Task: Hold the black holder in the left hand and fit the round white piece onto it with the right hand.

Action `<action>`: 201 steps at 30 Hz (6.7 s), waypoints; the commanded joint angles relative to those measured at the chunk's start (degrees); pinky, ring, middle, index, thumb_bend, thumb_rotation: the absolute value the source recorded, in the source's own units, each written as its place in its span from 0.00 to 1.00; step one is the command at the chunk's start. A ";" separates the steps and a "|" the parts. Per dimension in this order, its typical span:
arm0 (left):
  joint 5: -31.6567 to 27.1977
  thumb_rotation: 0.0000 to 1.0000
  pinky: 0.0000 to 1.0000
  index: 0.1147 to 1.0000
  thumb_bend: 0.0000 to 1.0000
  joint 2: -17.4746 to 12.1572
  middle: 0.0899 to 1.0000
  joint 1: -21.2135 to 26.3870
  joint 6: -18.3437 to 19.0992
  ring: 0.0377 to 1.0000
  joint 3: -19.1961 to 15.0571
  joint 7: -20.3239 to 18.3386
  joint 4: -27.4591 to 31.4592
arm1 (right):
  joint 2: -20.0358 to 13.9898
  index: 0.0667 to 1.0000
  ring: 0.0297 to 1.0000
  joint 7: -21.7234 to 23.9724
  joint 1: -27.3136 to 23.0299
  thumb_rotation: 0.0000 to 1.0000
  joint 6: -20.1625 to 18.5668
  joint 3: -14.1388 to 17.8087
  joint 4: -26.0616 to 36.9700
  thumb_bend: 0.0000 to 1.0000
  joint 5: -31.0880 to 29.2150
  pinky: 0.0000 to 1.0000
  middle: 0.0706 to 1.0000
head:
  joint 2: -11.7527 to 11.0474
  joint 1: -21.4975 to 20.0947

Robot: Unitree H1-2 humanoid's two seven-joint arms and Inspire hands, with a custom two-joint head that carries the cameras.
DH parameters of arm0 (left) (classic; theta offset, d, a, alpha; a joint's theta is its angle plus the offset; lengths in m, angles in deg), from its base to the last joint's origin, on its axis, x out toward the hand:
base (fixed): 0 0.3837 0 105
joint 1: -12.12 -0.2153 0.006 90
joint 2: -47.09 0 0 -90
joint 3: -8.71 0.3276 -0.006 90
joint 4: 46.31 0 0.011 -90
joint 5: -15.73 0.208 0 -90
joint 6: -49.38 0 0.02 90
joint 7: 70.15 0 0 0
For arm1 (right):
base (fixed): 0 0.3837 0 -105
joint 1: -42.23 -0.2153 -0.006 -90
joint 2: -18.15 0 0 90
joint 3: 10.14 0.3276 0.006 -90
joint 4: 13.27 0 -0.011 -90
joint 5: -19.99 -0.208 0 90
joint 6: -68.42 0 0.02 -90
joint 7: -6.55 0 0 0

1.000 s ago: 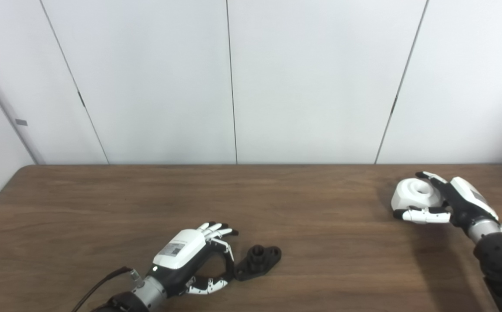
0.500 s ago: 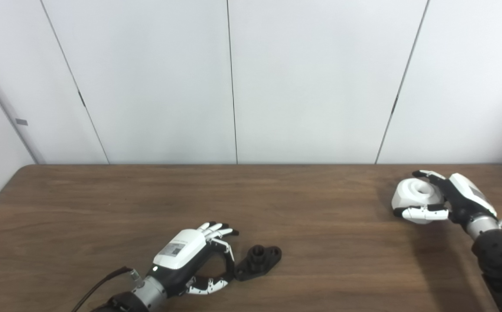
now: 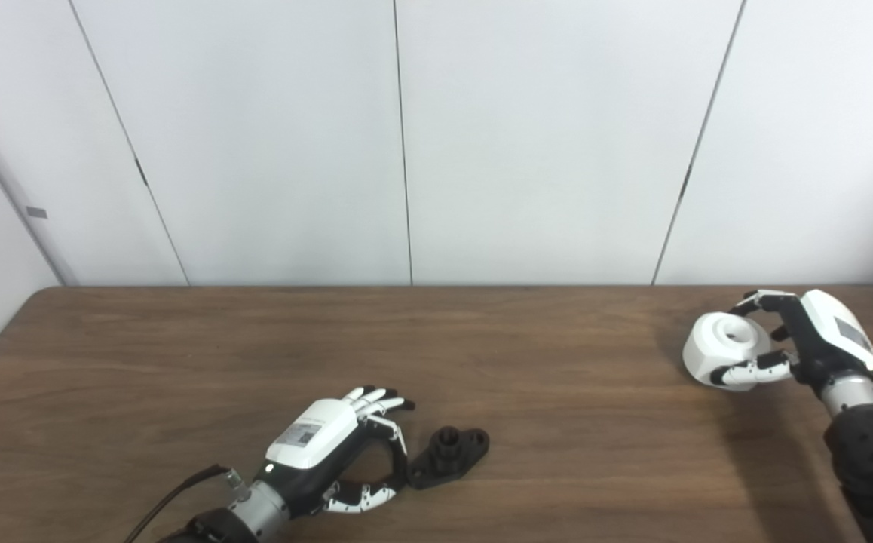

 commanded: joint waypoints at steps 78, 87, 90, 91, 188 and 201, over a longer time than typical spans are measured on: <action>0.73 0.05 1.00 0.42 0.51 0.75 0.92 0.41 2.90 0.98 0.69 -2.72 2.02 | 17.43 0.44 0.86 16.49 2.08 0.14 12.67 -17.00 30.60 0.50 4.13 0.75 0.82 | 0.72 3.04; 0.74 0.05 1.00 0.42 0.51 0.82 0.92 0.20 3.18 0.98 0.71 -2.80 2.34 | 18.58 0.44 0.87 16.61 2.01 0.14 12.97 -17.31 30.19 0.50 4.90 0.78 0.83 | 0.90 2.95; 0.65 0.05 1.00 0.42 0.51 0.82 0.92 0.17 2.95 0.98 0.68 -2.64 2.26 | 18.98 0.44 0.87 16.50 2.04 0.14 12.87 -17.29 29.70 0.50 5.06 0.78 0.83 | 0.92 3.06; 0.77 0.05 1.00 0.42 0.51 0.81 0.92 0.17 2.91 0.98 0.68 -2.54 2.21 | 19.06 0.44 0.87 16.38 2.05 0.14 12.98 -17.28 29.42 0.50 5.13 0.78 0.83 | 0.92 3.06; 0.96 0.05 1.00 0.42 0.51 1.39 0.91 0.31 2.45 0.97 1.41 -0.64 1.43 | 19.33 0.44 0.88 21.92 2.66 0.15 7.01 -19.00 29.18 0.50 14.27 0.71 0.85 | 0.93 4.09; 0.98 0.05 1.00 0.42 0.51 1.59 0.91 0.39 2.49 0.97 1.41 -0.68 1.42 | 18.69 0.45 0.89 23.32 2.46 0.14 5.55 -19.61 29.21 0.50 14.36 0.74 0.85 | 0.86 4.24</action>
